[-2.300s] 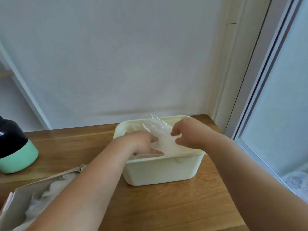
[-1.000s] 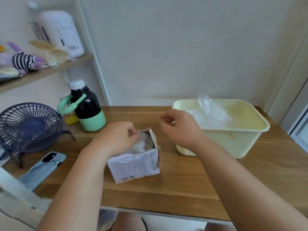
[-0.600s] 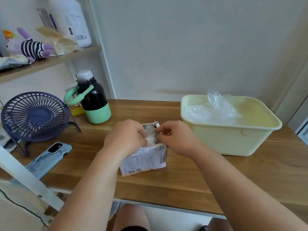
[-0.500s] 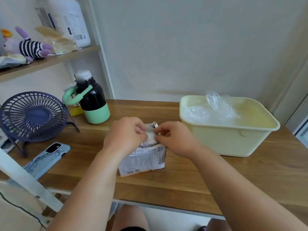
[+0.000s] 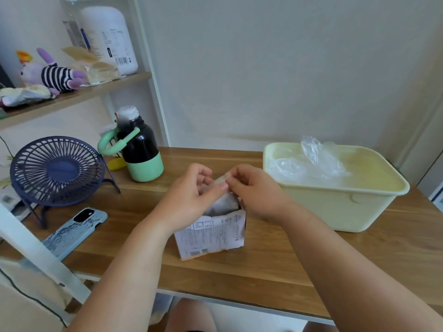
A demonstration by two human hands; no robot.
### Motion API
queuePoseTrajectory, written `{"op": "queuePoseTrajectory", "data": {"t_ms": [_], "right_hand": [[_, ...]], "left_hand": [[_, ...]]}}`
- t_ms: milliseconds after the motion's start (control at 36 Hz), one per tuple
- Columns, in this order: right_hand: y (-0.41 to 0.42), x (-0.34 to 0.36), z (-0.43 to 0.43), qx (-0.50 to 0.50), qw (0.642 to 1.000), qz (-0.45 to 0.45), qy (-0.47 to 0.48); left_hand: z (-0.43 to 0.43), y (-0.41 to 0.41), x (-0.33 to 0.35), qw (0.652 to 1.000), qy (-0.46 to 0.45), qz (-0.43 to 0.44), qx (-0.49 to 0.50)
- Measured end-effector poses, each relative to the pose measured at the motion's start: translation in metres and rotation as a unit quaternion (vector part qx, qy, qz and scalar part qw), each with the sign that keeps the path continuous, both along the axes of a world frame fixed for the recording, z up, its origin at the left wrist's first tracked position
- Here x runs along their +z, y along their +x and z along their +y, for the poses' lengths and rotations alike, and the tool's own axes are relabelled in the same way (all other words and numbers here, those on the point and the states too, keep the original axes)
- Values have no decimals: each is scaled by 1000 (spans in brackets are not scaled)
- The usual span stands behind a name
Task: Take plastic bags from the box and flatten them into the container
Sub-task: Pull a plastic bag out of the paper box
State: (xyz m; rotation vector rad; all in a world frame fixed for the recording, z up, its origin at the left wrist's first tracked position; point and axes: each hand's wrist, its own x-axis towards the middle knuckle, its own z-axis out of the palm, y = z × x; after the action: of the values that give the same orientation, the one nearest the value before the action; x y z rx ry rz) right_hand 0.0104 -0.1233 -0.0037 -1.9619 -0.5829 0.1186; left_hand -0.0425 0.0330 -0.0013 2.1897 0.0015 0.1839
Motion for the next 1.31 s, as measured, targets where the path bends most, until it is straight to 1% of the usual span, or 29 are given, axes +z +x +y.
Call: {"op": "queuePoseTrajectory", "data": {"t_ms": [56,167,444,611,722,806,861,917,945,1000,1056,1111,1167,1222,1278,1306], "right_hand": [[0,1,2,-16,998,19,49],[0,6,2,-40,993,18,105],[-2,14,-3,-82,963,31,253],[0,22,-10,-126,927,39,352],[5,25,-17,-181,897,44,402],[6,33,-26,-152,857,92,483],[5,40,-33,-122,826,126,536],[3,44,-37,-101,800,144,573],[3,47,-40,-88,788,150,590],[3,50,-46,-49,766,164,620],[3,53,-53,2,751,176,636],[-1,60,-61,44,742,182,644],[-5,65,-68,73,728,196,653],[-7,67,-78,78,714,208,664],[-7,69,-89,57,722,210,657],[-8,70,-95,45,730,208,649]], "left_hand": [[2,-1,-2,999,42,22,2],[3,-3,-1,989,145,29,-26],[3,0,-5,980,189,49,26],[8,1,-6,962,264,63,29],[9,0,-2,944,323,58,41],[8,0,1,922,374,85,46],[5,-1,5,921,376,94,40],[1,-3,12,942,323,79,37],[-4,-4,18,957,281,54,36],[-14,-6,29,984,173,-17,25],[-28,-5,40,997,42,-57,4],[-45,-3,48,997,-54,-47,-19],[-61,1,50,995,-95,-18,-37],[-74,8,50,985,-165,-17,-48],[-82,15,51,968,-239,-45,-54],[-84,20,51,967,-244,-60,-46]]}}
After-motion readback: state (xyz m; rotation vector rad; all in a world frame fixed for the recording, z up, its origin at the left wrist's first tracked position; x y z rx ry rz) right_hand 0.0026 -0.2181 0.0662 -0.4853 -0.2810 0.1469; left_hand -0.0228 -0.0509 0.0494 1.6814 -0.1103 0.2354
